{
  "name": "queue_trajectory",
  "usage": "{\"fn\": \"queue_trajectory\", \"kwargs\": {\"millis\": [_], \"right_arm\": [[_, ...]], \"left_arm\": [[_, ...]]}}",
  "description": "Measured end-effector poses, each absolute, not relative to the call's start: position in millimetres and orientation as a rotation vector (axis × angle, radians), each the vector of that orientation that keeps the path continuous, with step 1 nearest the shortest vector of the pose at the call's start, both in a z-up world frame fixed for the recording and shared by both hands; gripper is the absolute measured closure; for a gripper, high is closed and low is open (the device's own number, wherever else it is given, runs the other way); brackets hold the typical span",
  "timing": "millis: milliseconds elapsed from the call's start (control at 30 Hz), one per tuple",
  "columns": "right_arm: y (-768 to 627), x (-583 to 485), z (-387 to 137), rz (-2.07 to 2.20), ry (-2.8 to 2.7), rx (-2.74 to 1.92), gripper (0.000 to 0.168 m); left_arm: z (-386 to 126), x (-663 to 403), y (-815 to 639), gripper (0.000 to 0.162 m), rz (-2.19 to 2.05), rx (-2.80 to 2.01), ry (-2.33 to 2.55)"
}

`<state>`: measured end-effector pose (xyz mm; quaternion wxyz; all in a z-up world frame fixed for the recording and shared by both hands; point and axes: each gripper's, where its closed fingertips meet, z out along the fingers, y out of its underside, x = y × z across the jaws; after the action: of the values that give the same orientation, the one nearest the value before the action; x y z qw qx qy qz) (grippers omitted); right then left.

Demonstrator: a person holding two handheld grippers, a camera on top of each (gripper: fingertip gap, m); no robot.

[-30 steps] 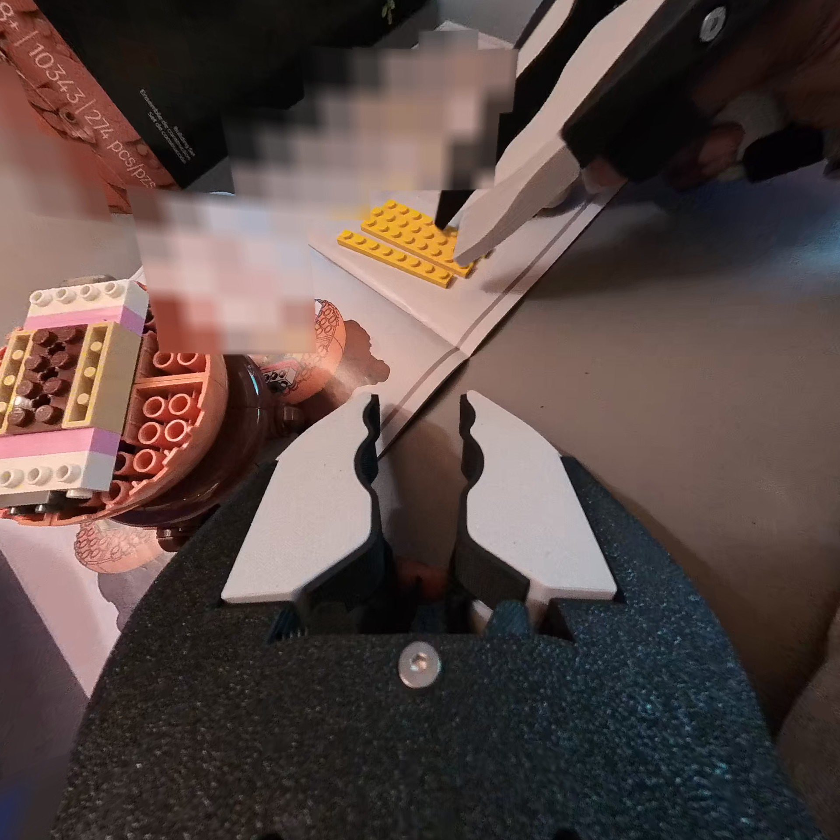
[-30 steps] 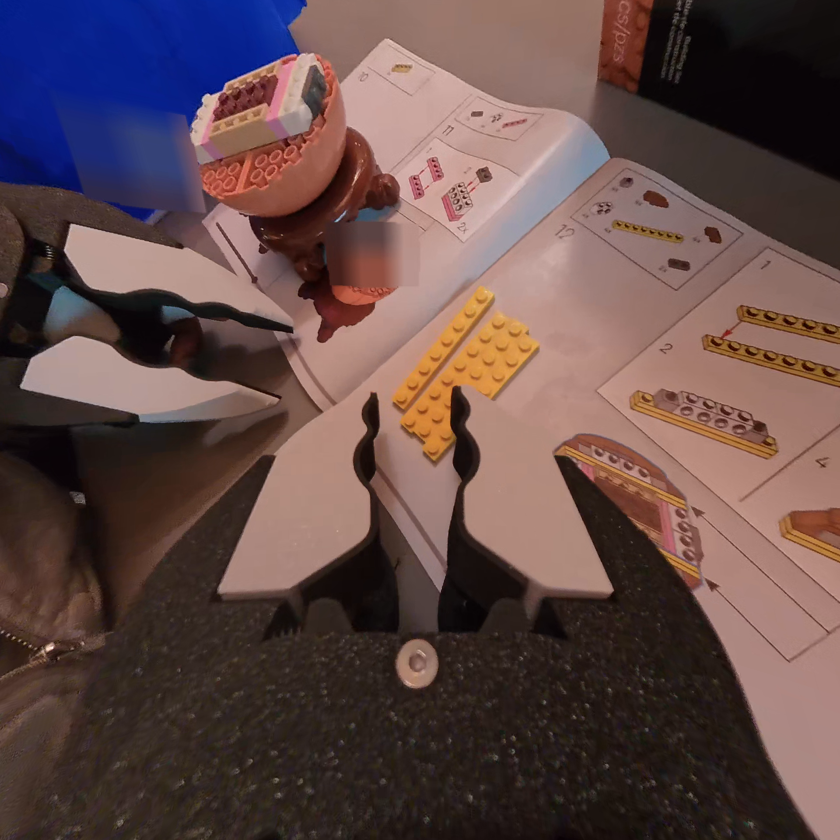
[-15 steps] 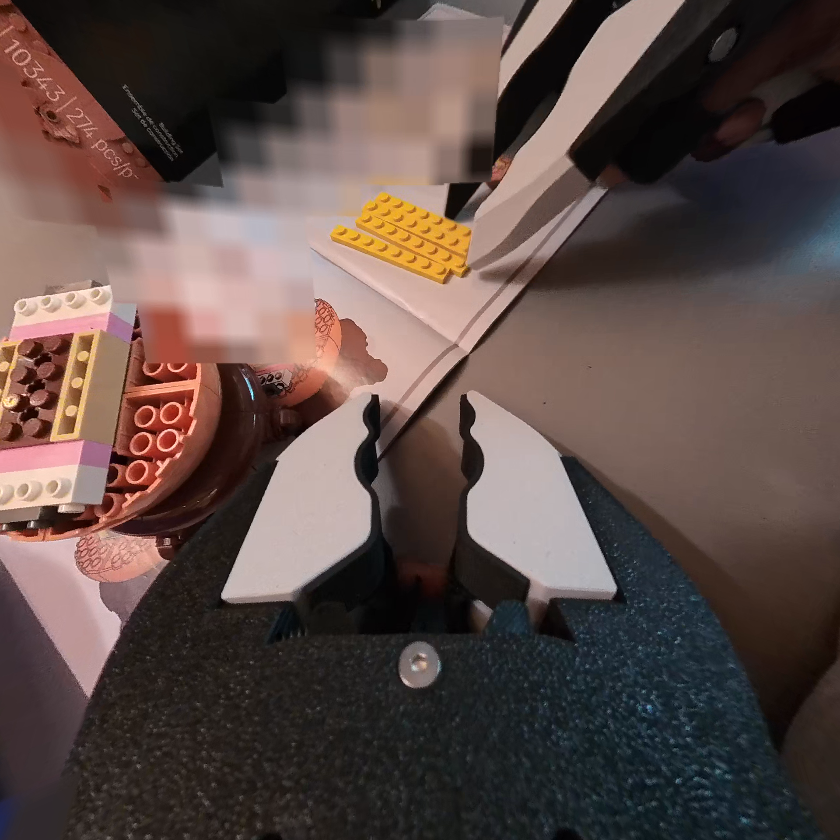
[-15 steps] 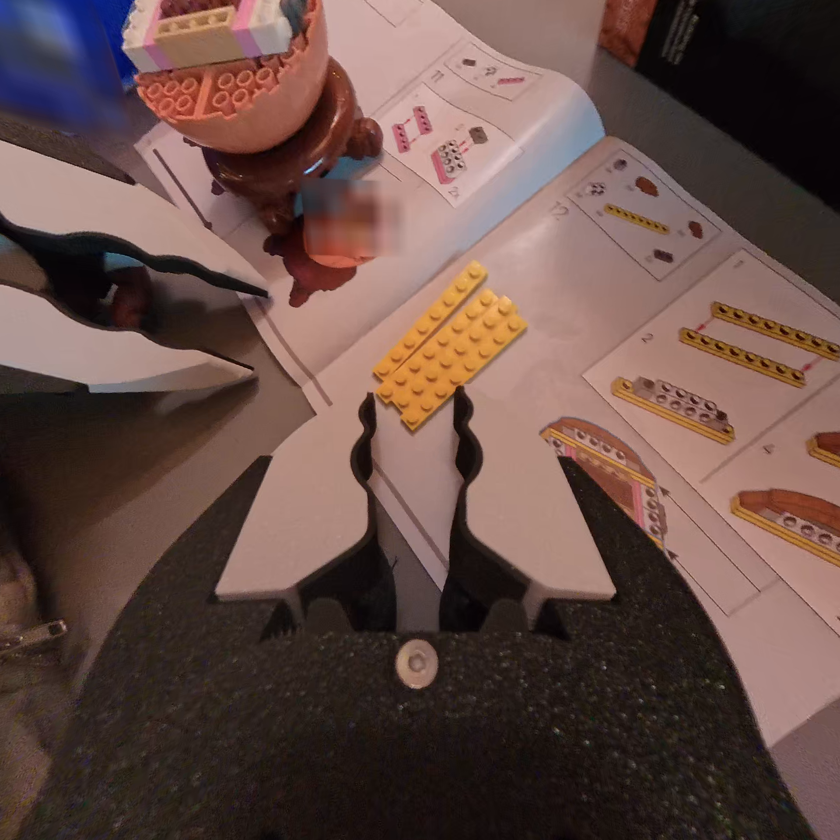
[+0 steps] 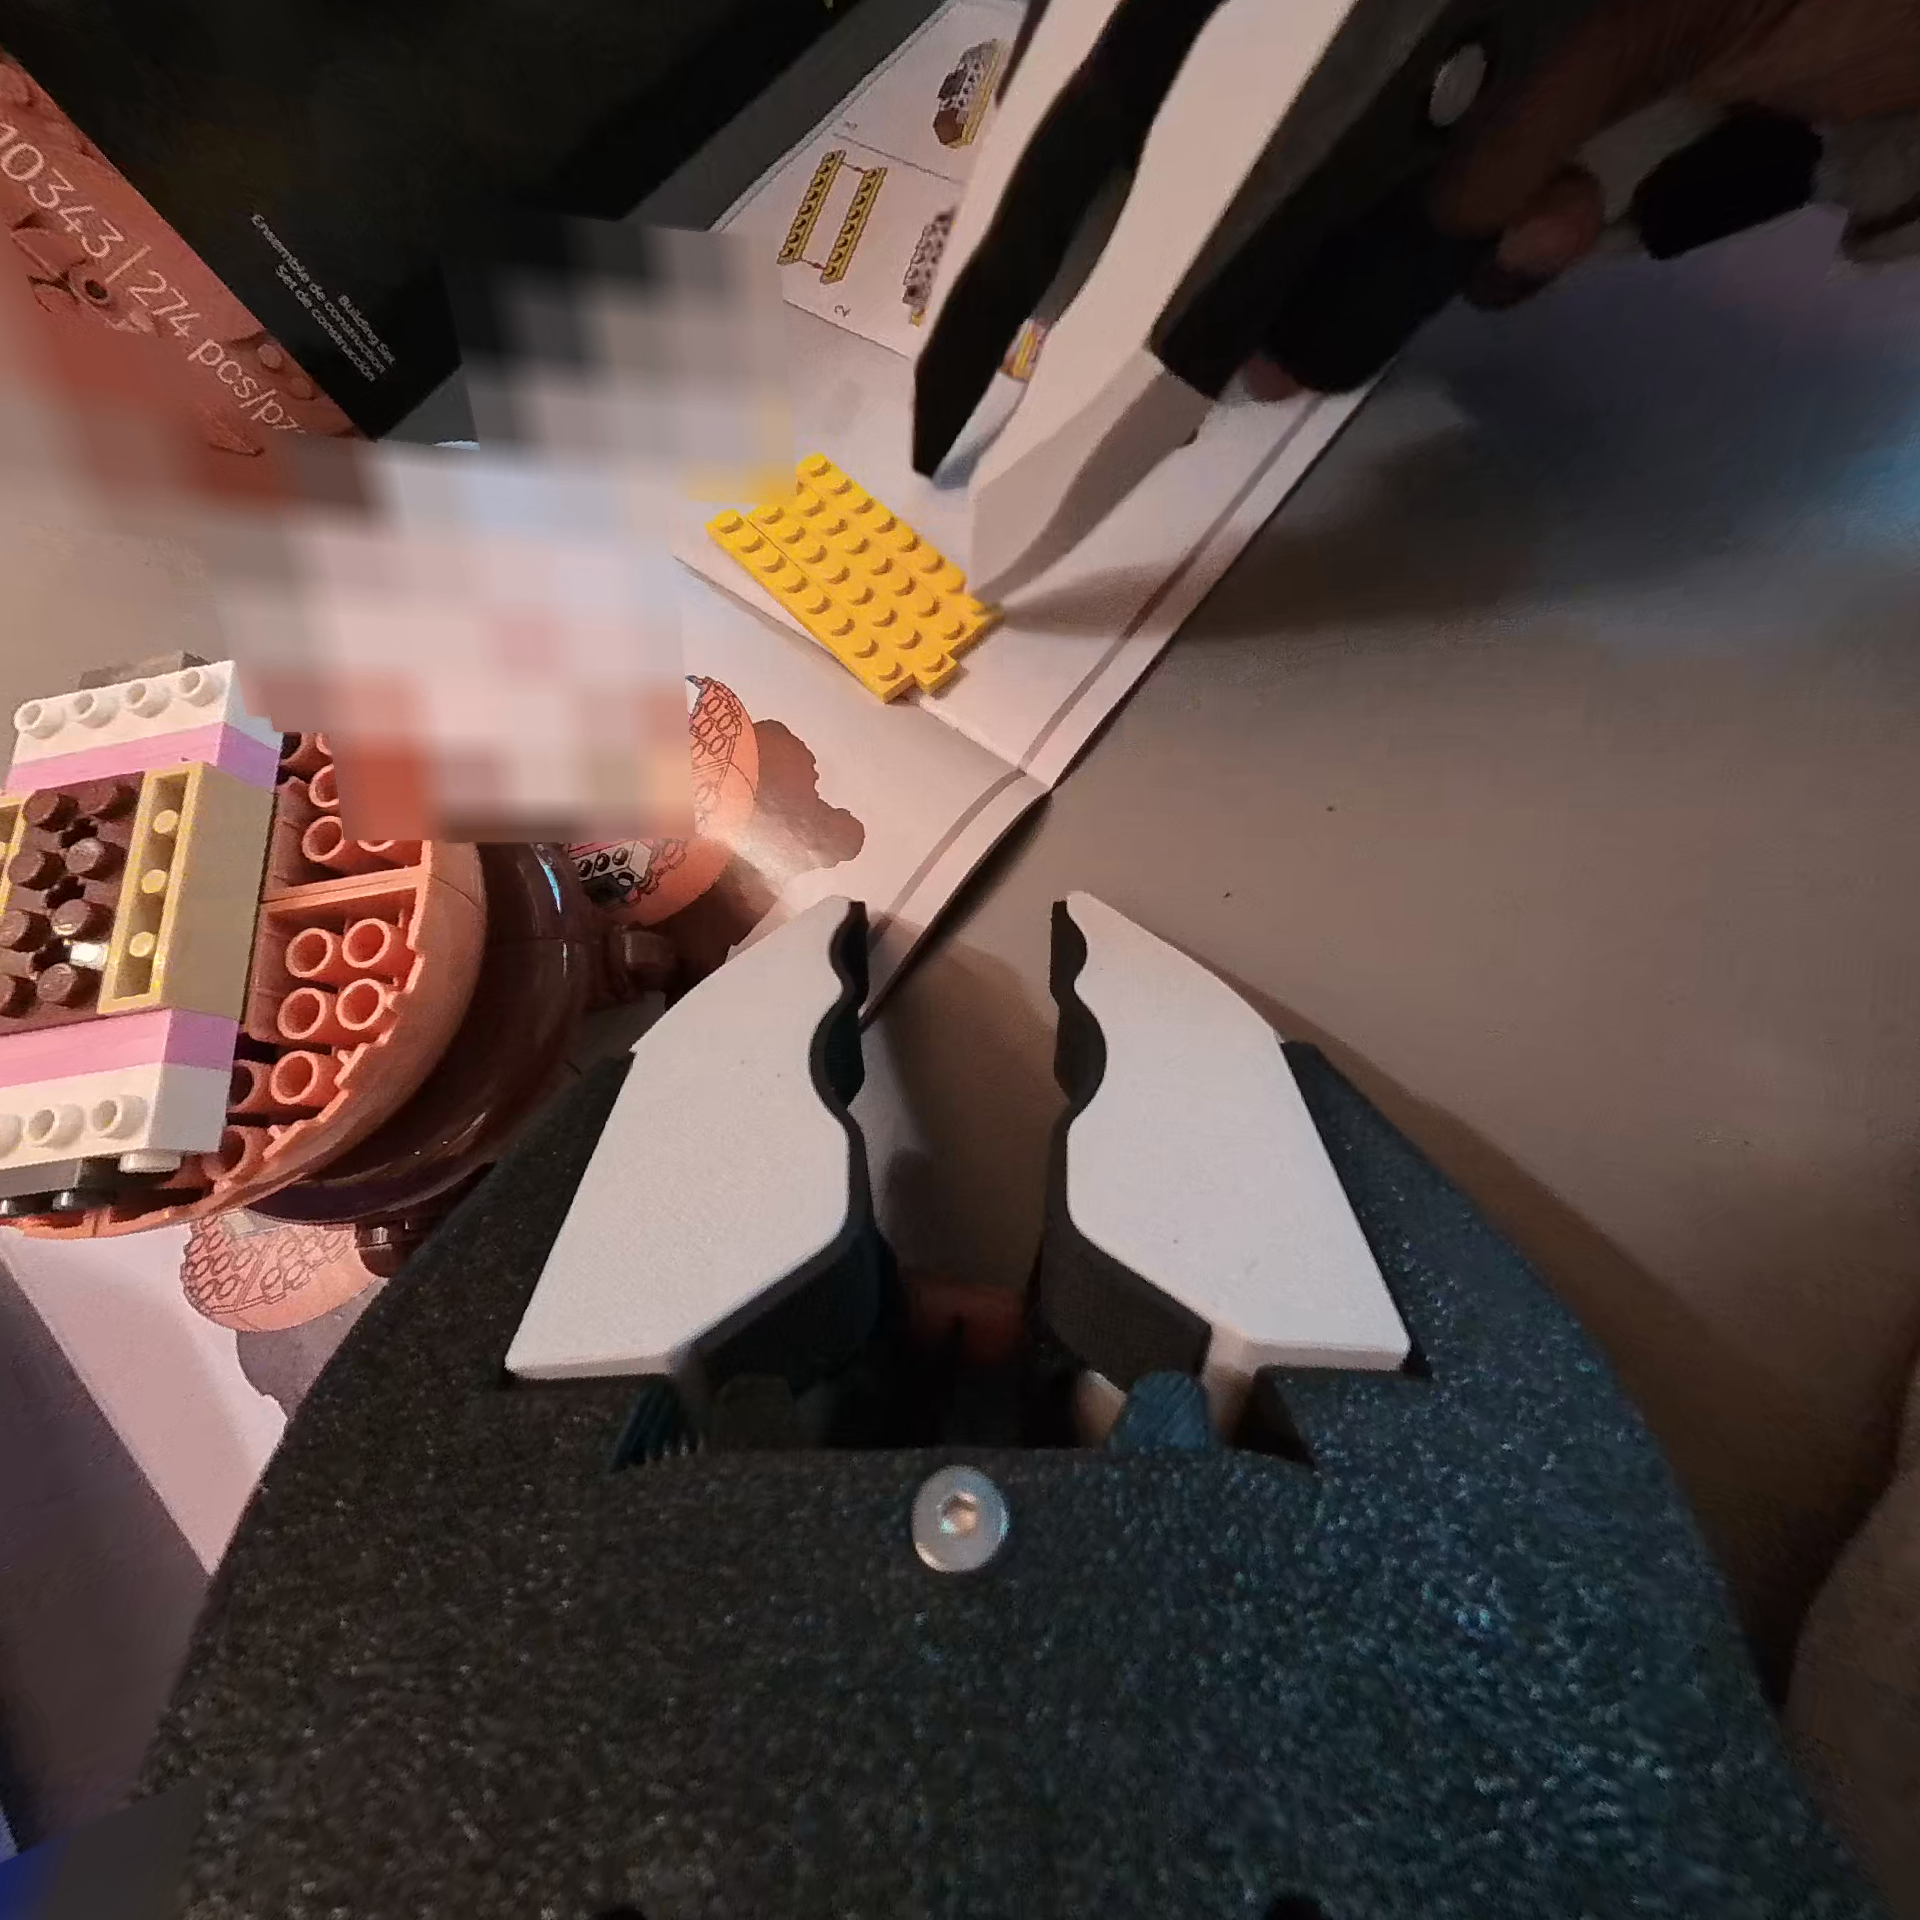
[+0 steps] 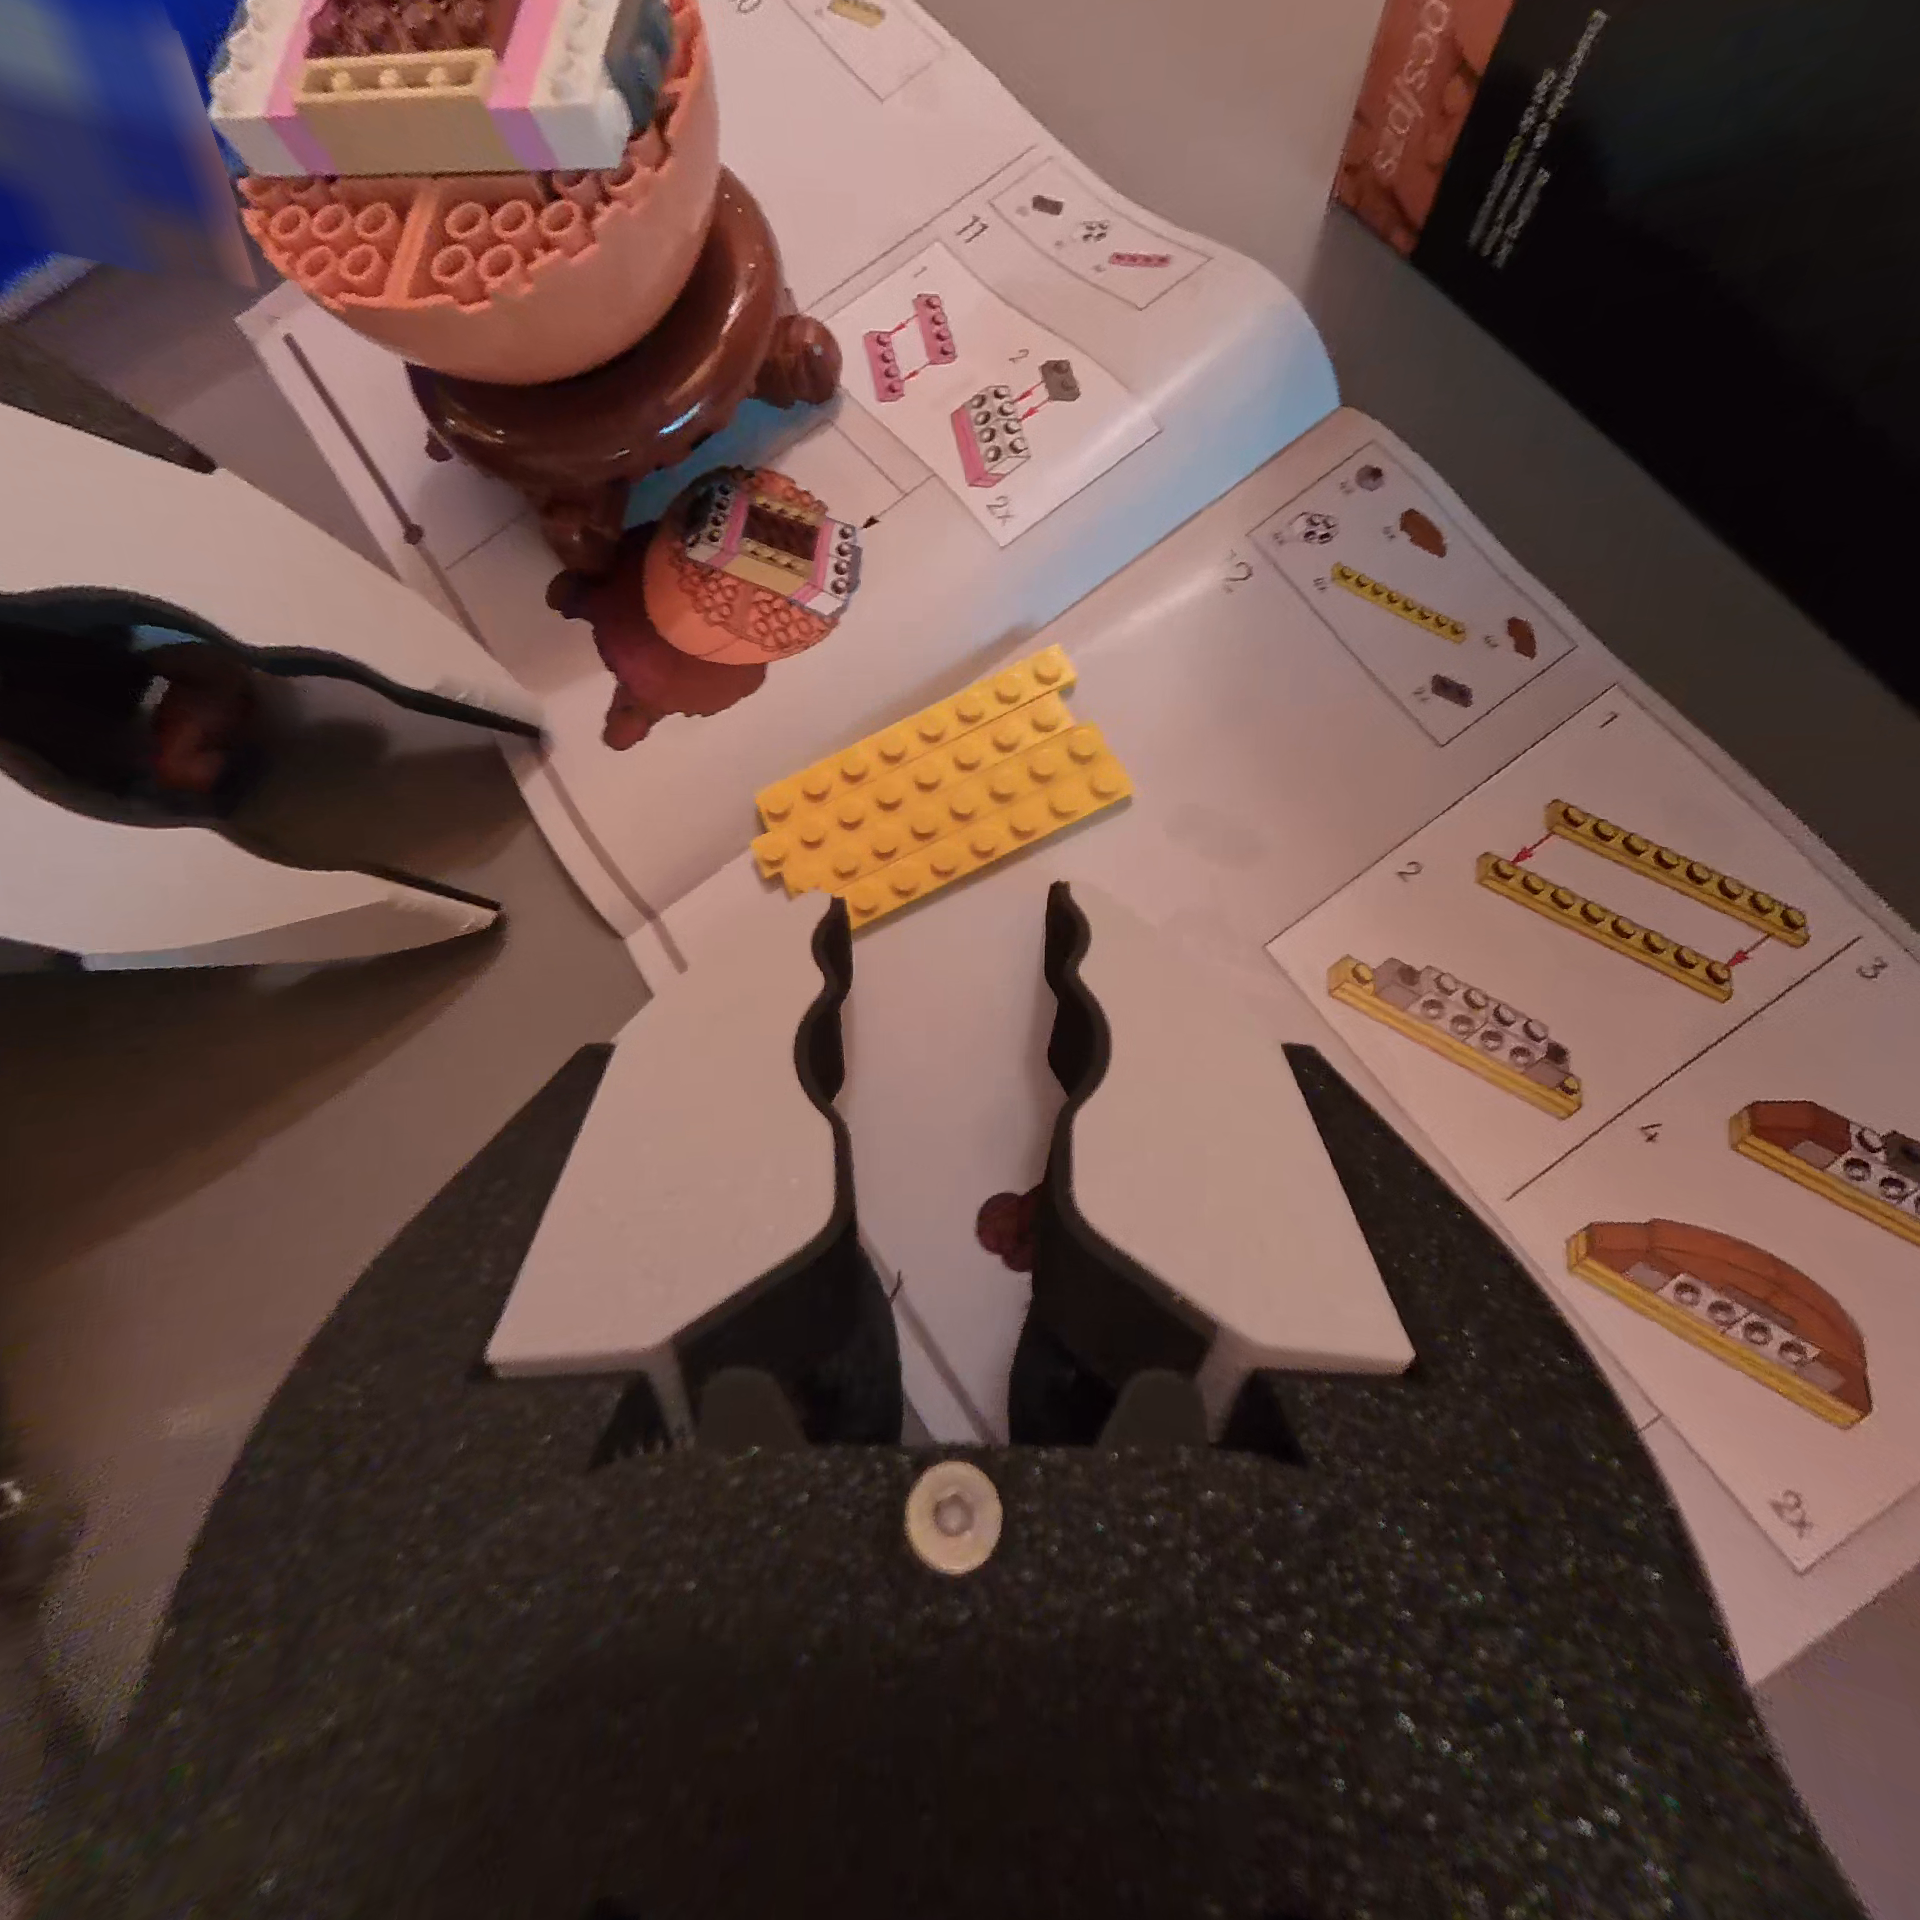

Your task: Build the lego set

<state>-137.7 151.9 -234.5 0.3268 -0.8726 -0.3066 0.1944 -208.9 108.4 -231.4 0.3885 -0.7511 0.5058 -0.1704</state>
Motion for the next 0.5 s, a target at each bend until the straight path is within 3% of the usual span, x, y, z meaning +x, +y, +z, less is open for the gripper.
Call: {"fn": "queue_trajectory", "kwargs": {"millis": [500], "right_arm": [[162,-146,-235,0.600,-1.027,-2.219,0.124]], "left_arm": [[-232,-210,108,0.129,-0.396,-1.894,1.304]]}}
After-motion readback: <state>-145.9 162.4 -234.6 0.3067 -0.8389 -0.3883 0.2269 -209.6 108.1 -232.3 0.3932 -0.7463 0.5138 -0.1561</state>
